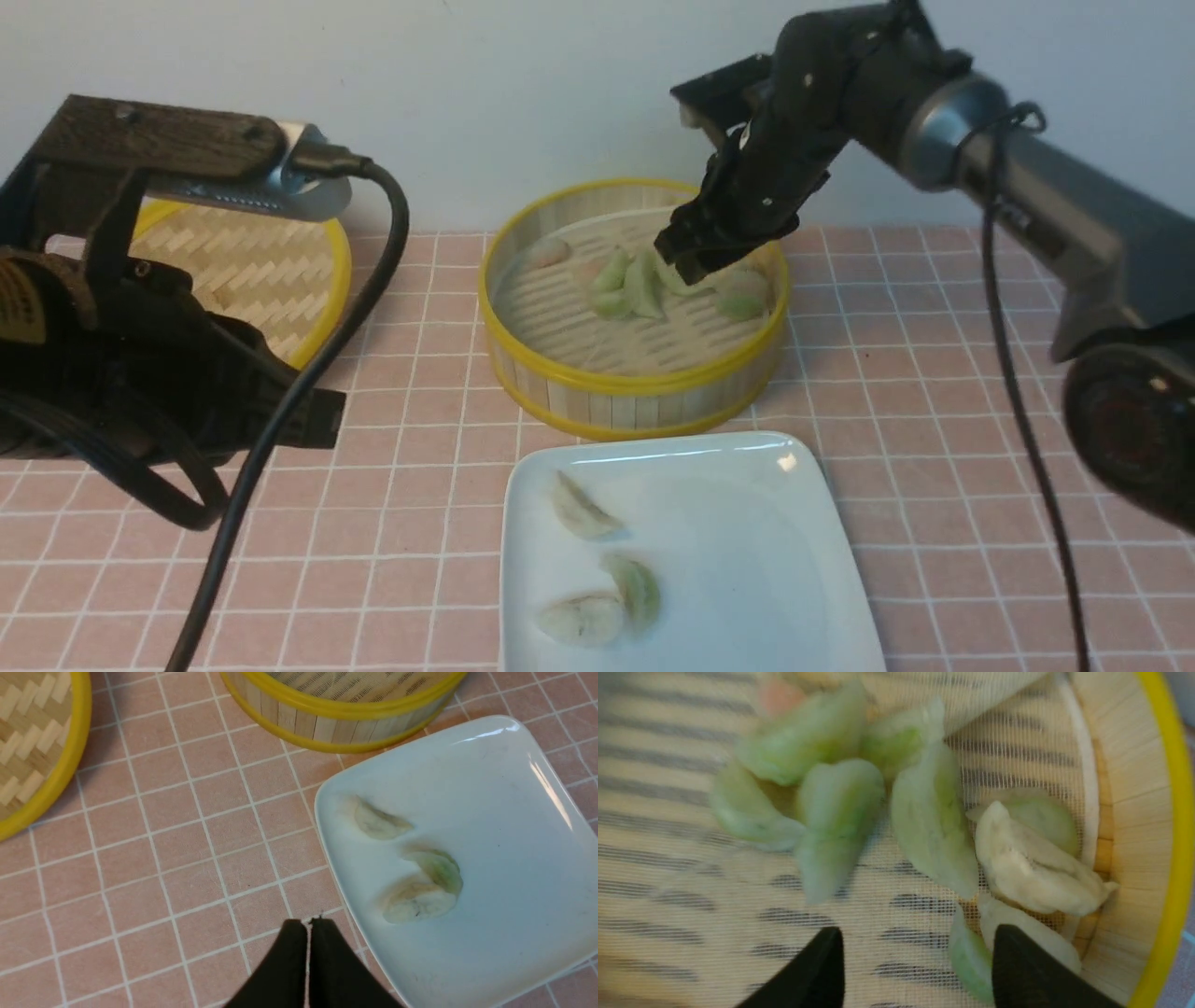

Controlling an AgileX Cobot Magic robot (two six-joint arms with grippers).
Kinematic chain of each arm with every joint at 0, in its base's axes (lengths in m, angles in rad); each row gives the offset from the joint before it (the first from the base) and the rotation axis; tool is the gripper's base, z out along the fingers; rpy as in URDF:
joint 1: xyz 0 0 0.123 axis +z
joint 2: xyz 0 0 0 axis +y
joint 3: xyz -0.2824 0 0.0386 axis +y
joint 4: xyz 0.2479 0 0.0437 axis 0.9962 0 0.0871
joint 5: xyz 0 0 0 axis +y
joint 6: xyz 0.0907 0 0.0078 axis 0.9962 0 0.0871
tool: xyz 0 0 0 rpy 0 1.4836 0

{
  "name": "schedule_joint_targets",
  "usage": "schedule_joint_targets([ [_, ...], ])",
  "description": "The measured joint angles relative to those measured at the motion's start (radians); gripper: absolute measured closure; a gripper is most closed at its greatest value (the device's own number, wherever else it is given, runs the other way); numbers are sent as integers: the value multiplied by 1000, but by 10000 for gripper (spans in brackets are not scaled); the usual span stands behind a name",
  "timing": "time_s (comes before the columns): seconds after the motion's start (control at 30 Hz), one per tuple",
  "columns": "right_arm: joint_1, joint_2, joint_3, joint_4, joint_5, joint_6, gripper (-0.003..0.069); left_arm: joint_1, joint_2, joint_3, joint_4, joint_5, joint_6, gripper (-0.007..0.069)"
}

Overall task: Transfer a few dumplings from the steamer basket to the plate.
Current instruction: Use the right arm to grab a dumpling from inside the steamer

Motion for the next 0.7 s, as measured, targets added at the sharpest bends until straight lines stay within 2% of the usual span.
schedule_joint_targets([
  [0.23,13,85,-94,-92,22,46,204,0,0,0,0,1,0,631],
  [0.43,14,91,-103,-90,13,49,205,0,0,0,1,1,0,631],
  [0.7,15,87,-90,-16,28,152,293,0,0,0,1,10,0,631],
])
